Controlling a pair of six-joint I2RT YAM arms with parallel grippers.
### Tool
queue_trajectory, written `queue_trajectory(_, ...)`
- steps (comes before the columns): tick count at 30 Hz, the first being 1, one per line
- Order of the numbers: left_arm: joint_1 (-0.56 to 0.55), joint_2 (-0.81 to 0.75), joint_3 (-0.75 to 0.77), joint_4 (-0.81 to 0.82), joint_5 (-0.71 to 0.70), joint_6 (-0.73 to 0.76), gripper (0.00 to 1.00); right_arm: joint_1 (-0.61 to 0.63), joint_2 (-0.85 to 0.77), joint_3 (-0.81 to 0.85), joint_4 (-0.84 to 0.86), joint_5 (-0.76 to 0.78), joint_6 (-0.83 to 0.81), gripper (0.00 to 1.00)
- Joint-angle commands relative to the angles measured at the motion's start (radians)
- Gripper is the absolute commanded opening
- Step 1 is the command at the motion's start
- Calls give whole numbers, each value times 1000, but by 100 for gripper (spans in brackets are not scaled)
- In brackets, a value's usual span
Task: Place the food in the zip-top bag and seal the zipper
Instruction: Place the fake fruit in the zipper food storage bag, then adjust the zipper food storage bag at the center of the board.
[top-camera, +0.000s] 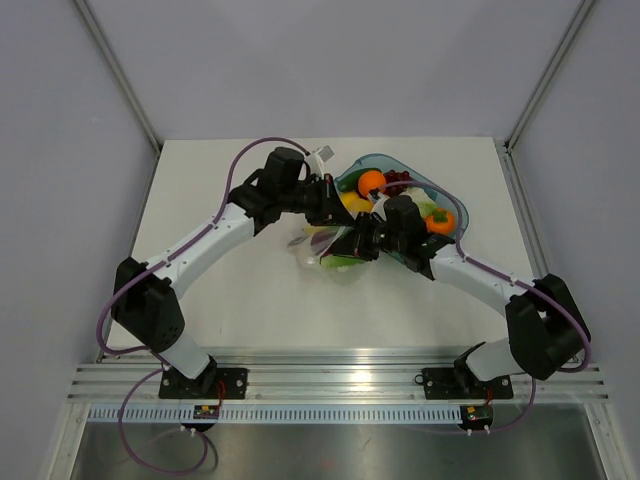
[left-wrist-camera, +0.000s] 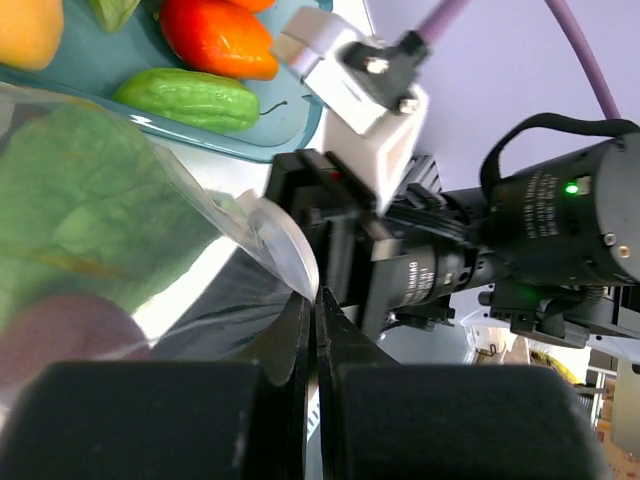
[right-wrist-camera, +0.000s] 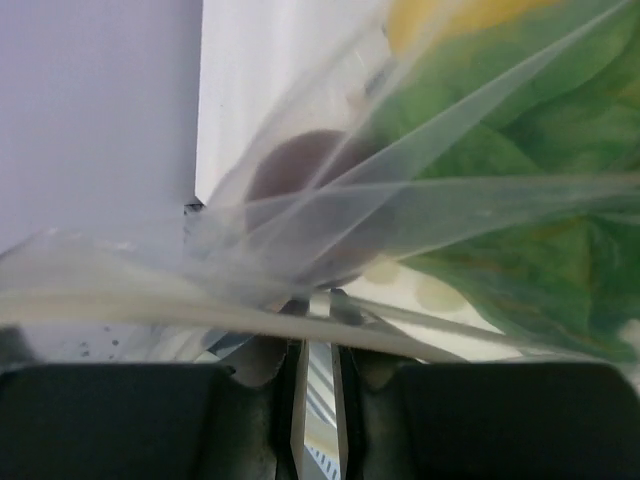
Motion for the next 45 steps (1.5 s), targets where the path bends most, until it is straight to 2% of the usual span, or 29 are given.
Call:
queue_trajectory(1, -15, -56, 0, 130, 29, -33, 0, 15, 47, 60, 46, 28, -21, 20)
queue_trajectory(7, -9, -89, -24, 75, -36, 10, 0, 20, -32, 71, -22, 62, -61, 22)
queue_trajectory(15, 11, -108, -24, 18, -54, 47, 0, 20, -247, 19, -165, 117, -73, 30)
queue_trajectory(18, 10, -131, -41, 24, -82, 33, 0, 19, -333, 28, -293, 185, -116, 40)
queue_trajectory(19, 11, -137, -49, 27, -85, 27, 0, 19, -357, 33, -328, 205, -125, 50)
queue_trajectory(23, 11, -160, -59, 44, -89, 7, 0, 19, -489, 39, -496, 332, -173, 63)
queue_trajectory(26, 11, -169, -56, 39, -94, 8, 0, 19, -523, 28, -585, 433, -205, 71)
queue_trajectory(29, 11, -172, -55, 33, -94, 8, 0, 20, -532, 5, -605, 478, -208, 72)
queue_trajectory(34, 11, -177, -59, 38, -94, 4, 0, 19, -519, -68, -557, 469, -175, 72)
queue_trajectory(39, 11, -182, -59, 38, -85, 7, 0, 19, -488, -69, -518, 473, -185, 71)
queue_trajectory(45, 11, -192, -81, 51, -71, 5, 0, 19, -445, -73, -477, 464, -179, 62)
